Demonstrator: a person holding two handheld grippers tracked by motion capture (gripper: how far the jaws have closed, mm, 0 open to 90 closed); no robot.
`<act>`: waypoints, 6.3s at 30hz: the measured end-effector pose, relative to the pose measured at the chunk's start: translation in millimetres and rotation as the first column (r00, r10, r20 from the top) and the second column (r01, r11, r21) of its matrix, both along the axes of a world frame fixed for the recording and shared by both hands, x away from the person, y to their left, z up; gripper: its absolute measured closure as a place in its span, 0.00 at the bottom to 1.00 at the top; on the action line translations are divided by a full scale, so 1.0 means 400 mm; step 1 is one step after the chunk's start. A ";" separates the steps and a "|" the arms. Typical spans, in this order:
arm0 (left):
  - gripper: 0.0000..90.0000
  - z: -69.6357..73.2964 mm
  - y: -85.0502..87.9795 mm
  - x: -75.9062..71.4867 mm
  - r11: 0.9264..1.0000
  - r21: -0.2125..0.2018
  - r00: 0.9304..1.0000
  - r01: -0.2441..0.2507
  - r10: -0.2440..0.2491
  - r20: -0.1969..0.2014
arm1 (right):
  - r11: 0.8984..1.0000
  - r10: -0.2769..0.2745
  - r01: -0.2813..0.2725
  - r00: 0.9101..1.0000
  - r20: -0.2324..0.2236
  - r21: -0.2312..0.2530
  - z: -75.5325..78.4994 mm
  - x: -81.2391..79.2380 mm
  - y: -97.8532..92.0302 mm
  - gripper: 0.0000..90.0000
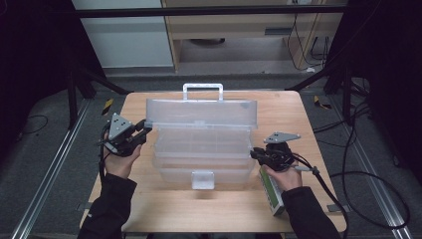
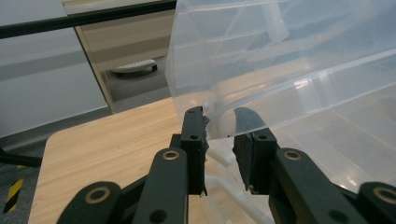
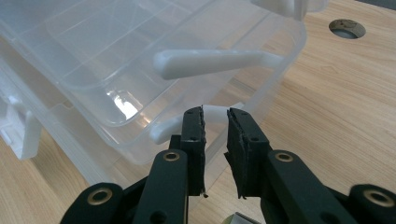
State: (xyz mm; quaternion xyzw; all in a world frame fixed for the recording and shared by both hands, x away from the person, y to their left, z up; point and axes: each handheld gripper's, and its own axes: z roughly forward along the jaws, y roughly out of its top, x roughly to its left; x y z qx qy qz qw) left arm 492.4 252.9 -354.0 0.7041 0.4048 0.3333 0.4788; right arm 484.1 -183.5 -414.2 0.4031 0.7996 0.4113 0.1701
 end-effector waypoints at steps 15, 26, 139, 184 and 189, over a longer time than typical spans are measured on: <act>0.84 0.040 -0.008 0.053 1.000 -0.001 1.000 -0.030 0.030 0.005 | 1.000 -0.003 0.003 1.000 -0.012 0.011 0.000 0.001 -0.002 0.85; 0.86 0.063 -0.019 0.086 0.998 0.005 0.998 -0.057 0.057 0.012 | 1.000 -0.003 0.003 1.000 -0.014 0.012 0.001 0.001 -0.002 0.86; 0.89 0.097 -0.069 0.430 0.987 0.004 0.983 -0.161 0.161 -0.090 | 1.000 -0.001 0.001 1.000 0.000 0.005 -0.001 0.006 -0.001 0.86; 0.80 0.001 0.085 0.149 0.994 -0.037 0.984 -0.104 0.097 -0.150 | 1.000 0.006 -0.006 1.000 -0.001 0.015 0.001 0.005 -0.003 0.87; 0.78 -0.033 0.090 0.096 0.995 -0.059 0.983 -0.078 0.067 -0.172 | 1.000 0.006 -0.006 1.000 0.001 0.015 0.001 0.004 -0.003 0.87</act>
